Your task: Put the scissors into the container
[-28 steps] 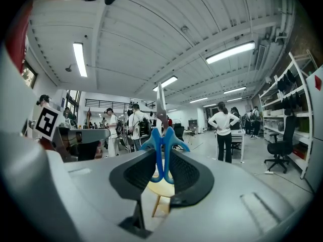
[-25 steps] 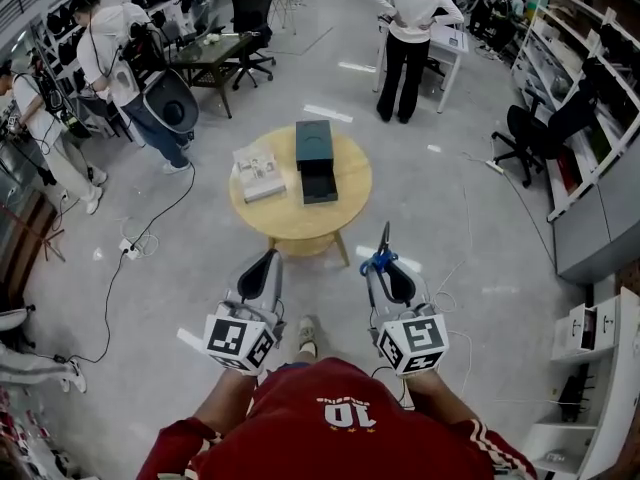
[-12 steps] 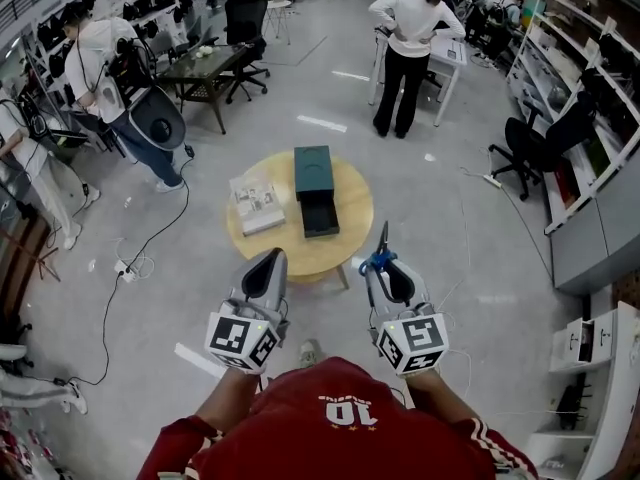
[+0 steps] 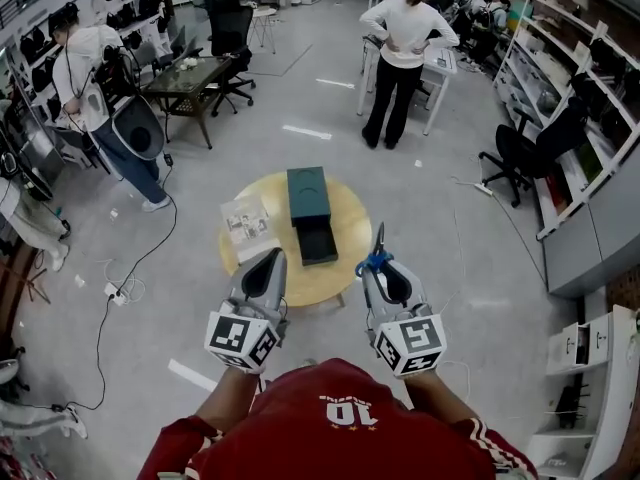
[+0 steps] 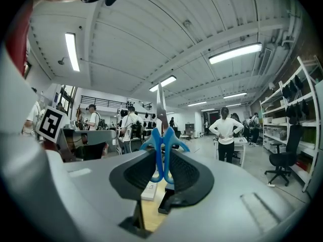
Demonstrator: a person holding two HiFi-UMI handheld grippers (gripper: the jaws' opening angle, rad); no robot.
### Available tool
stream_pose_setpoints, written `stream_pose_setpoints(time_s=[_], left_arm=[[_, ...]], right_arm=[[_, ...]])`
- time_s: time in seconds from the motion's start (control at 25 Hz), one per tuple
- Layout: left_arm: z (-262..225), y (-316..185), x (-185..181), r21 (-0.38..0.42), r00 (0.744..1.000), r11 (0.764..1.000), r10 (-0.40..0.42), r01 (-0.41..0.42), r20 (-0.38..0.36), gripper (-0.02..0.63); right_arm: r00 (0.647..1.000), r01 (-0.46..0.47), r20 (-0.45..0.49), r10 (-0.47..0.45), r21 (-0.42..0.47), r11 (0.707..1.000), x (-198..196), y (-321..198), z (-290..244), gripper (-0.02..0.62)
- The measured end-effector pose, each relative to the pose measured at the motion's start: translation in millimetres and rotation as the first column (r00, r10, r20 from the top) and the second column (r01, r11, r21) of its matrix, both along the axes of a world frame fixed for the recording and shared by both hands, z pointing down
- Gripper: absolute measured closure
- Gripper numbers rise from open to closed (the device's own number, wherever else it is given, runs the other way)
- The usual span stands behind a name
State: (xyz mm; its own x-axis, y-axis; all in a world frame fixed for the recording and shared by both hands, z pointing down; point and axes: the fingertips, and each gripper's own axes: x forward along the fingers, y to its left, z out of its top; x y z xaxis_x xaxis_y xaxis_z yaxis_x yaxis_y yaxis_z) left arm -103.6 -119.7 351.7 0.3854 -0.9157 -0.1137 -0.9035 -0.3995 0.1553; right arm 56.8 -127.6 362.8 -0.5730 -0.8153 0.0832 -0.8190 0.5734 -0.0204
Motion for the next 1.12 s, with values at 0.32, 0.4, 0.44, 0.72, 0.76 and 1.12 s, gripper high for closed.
stream_pose_setpoints(time_s=[0.32,0.4,0.44,0.72,0.76,1.12], left_arm=[[15.6,-34.5,-23.8,-0.016,0.999,0.999,0.049,-0.049,0.002,0.604],[17.6,-41.0,-30.7,-0.017,0.998,0.998,0.056,-0.056,-0.002,0.604],[18.2,-44.0,-33.5,-0.017,0.998,0.998,0.058,-0.058,-0.006,0.604],[23.4,-49.1,-38.8,-0.019,0.998,0.998,0.059,-0.059,-0.033,0.604],[23.6,-49.5,-40.2,-0.017,0.997,0.998,0.060,-0.060,-0.039,0.604],[31.2,-60.4,-43.4,-0.032,0.999,0.999,0.024,-0.025,-0.029,0.604]], right_arm=[[1.000,-0.017,-0.022,0.017,0.000,1.000,-30.1,-34.8,8.7,0.518],[0.999,-0.023,-0.036,0.023,0.002,1.000,-36.4,-40.7,9.6,0.518],[0.999,-0.024,-0.041,0.024,-0.001,1.000,-38.7,-43.6,9.9,0.518],[0.998,-0.021,-0.068,0.020,-0.005,1.000,-42.0,-51.8,12.6,0.518],[0.997,-0.018,-0.069,0.018,-0.007,1.000,-43.8,-53.0,13.7,0.518],[0.998,0.021,-0.058,-0.022,-0.025,0.999,-50.0,-67.1,25.7,0.518]])
